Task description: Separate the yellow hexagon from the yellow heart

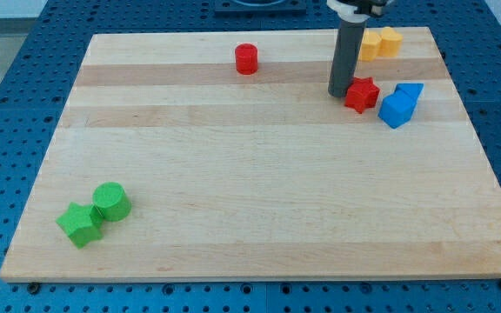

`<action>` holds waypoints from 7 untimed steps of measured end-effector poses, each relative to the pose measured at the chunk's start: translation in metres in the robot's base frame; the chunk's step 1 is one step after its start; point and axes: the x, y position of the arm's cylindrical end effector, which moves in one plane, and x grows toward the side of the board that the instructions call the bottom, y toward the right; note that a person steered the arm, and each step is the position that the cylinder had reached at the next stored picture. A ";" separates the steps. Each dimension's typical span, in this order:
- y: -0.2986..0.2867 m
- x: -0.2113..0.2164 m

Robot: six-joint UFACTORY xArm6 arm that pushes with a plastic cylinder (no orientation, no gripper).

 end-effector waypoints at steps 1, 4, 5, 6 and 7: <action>-0.011 -0.030; -0.016 -0.118; 0.005 -0.137; 0.032 -0.137; 0.048 -0.137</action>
